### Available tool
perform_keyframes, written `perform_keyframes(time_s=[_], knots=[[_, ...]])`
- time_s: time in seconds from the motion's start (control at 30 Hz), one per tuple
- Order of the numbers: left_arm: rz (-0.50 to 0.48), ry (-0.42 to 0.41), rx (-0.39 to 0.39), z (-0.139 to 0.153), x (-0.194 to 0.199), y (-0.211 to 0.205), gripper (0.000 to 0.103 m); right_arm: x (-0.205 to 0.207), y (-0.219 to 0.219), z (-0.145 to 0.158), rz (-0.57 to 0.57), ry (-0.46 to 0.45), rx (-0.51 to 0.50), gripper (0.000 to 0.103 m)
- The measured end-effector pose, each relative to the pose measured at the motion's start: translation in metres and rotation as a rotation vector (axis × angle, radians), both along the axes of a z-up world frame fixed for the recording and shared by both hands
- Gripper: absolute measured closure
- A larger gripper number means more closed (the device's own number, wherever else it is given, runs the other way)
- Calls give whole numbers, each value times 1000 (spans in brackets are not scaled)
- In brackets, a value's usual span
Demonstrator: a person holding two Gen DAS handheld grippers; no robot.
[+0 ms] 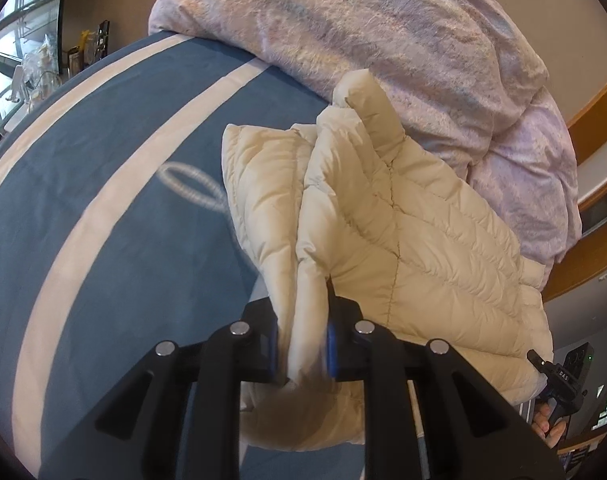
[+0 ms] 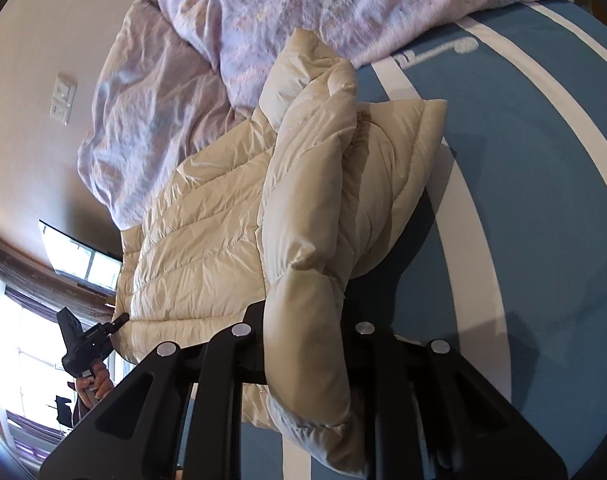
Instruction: Fold large clothes
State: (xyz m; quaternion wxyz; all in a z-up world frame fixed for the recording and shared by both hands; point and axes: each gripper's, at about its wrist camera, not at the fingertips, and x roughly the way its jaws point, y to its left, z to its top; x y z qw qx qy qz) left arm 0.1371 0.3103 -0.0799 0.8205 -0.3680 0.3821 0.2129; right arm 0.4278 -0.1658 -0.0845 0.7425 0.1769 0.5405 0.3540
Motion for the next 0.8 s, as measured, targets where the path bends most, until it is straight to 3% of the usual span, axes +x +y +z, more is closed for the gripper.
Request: perform_keyframes(time_s=[0.23,0.43,0.47,0.6,0.7,0.8], knots=[[-37,14,3,-3,-25,-10,82,-40,-17,-5,-17,-2,-28,85],[-25,17,3,-6,-35,-13,80,-45,-9,-2,-11,-66,-107,79],[-21,22,7,-7,-36,-13,76,-46,-8,-1,-13,-78,-133,76],[9,43,23,-9,-40,-9,54,-47,-14,8,-97,-134,-244,44],[28,62,23,-11,-39,-5,39,-51,-16,24,-169,-225,-316,41],[44,61,-18,-16,-40,2,32,-62,-8,45,-200,-337,-368,41]])
